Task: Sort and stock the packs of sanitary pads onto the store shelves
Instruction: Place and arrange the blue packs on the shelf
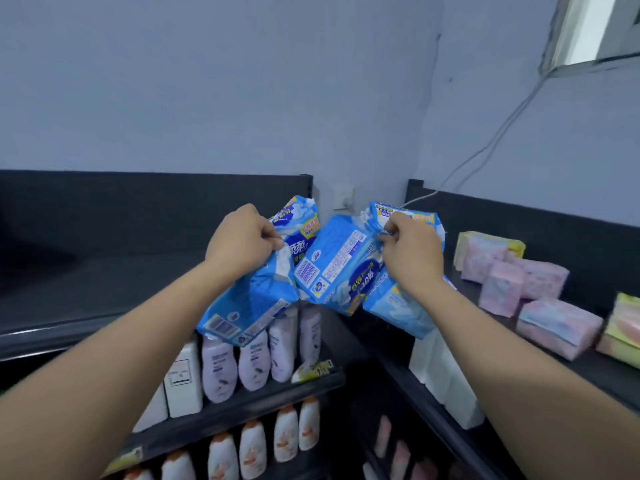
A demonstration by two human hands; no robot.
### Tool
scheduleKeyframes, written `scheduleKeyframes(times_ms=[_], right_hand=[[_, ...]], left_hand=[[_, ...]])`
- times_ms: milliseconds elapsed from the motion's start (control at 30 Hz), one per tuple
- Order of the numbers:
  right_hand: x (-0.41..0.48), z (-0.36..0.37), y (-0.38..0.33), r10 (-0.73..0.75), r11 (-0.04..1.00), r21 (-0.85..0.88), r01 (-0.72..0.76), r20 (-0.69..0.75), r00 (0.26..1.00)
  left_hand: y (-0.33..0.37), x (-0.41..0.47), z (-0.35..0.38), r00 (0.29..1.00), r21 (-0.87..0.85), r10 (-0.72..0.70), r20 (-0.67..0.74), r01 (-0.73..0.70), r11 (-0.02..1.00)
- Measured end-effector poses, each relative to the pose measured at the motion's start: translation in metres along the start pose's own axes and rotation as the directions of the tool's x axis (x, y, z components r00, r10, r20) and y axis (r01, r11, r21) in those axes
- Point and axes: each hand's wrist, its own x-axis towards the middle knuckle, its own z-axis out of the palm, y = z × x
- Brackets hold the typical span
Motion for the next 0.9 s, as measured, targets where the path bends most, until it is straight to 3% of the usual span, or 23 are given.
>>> scheduleKeyframes(times_ms=[367, 600, 900], right_hand=[[0.034, 0.138, -0.133, -0.163, 0.972, 0.188, 0.144, 0.09, 0.982], [0.07, 0.234, -0.197, -0.319, 0.906, 0.341, 0.249, 0.166, 0.933], [0.094, 0.34, -0.274, -0.523, 0.799, 0.505, 0.326, 0.319, 0.79]], left_hand=[[-0.155, 0.021, -0.067, 0.963, 0.108, -0.24, -0.122, 0.253, 0.961], [-0.237, 0.052, -0.082, 0.909, 0.174, -0.372, -0.187, 0.404, 0.898], [-0.342, 0.069, -0.102, 0.724, 0.273, -0.625, -0.293, 0.69, 0.671]])
